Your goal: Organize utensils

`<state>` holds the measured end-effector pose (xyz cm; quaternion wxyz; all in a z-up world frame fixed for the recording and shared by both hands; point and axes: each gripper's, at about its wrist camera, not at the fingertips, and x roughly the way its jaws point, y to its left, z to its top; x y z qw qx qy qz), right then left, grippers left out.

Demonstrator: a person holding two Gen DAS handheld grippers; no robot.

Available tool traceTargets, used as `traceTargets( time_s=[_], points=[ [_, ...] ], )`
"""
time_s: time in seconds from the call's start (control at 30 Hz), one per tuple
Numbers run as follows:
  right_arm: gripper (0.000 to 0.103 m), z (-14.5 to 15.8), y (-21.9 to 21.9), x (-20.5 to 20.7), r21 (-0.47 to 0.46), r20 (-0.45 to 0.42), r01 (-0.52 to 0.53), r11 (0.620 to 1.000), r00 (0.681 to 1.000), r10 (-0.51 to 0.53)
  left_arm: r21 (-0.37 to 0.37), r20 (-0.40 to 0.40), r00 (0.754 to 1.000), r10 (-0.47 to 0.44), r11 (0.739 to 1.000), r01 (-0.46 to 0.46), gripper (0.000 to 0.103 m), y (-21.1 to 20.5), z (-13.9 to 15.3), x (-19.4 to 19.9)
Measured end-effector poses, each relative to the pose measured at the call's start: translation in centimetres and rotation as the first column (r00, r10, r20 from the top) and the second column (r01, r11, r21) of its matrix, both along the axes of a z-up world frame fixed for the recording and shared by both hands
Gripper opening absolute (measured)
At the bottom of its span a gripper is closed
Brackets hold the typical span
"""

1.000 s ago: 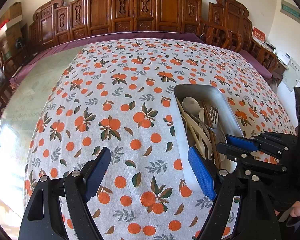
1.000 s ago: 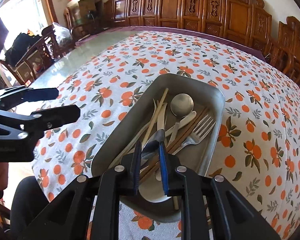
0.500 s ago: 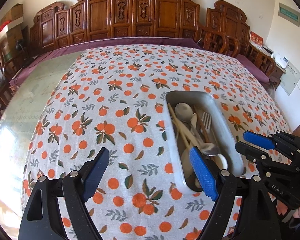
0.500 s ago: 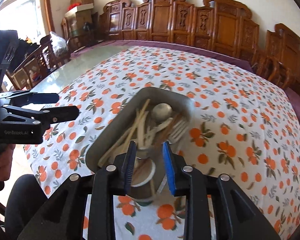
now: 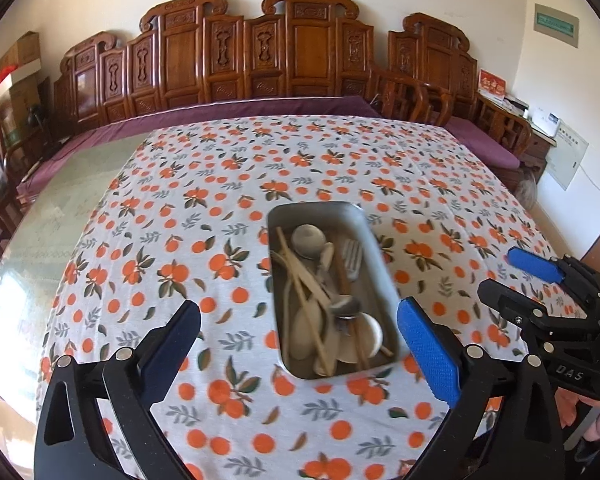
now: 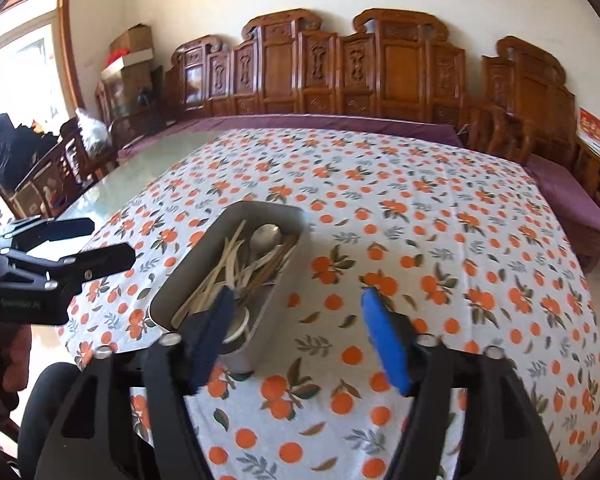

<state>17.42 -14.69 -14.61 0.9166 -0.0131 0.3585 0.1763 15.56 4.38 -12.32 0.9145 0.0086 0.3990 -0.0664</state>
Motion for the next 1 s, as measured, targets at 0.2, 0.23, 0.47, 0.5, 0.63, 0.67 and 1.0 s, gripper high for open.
traceTargets(
  time_s=[0.2,0.23,0.47,0.5,0.63,0.67,1.0],
  points=[
    [0.1,1.3,-3.0,-1.9,0.031,0.029,0.062,0.998,0.998,-0.063,-0.012,0.013,1.0,-0.008,1.0,0.008,0.095,-2.3,0.5,-1.5],
    [0.1,1.5,-3.5,-2.3,0.032,0.033,0.071,0.997,0.997,-0.072,-0.01,0.013,1.0,-0.006,1.0,0.006,0.095,-2.6,0.6,-1.7],
    [0.1,2.9,-5.5,-4.2,0.037,0.049,0.114,0.993,0.992,-0.116,-0.007,0.031,1.0,0.002,1.0,-0.002,0.095,-4.0,1.7,-3.2],
    [0.1,3.1,-5.6,-4.7,0.024,0.062,0.124,0.992,0.99,-0.125,-0.017,0.039,0.999,0.009,1.0,-0.009,0.095,-3.9,2.0,-3.4],
    [0.1,4.0,-6.1,-5.9,0.023,0.083,0.137,0.99,0.987,-0.138,-0.024,0.06,0.998,0.013,1.0,-0.012,0.095,-4.0,3.0,-4.2],
    [0.1,4.1,-6.2,-6.1,0.023,0.087,0.139,0.99,0.986,-0.14,-0.018,0.069,0.998,0.013,1.0,-0.011,0.095,-4.0,3.4,-4.5],
    [0.1,6.9,-6.7,-7.9,0.054,0.127,0.153,0.987,0.979,-0.159,0.008,0.122,0.992,0.034,0.999,-0.035,0.095,-4.2,6.8,-7.2]
  ],
)
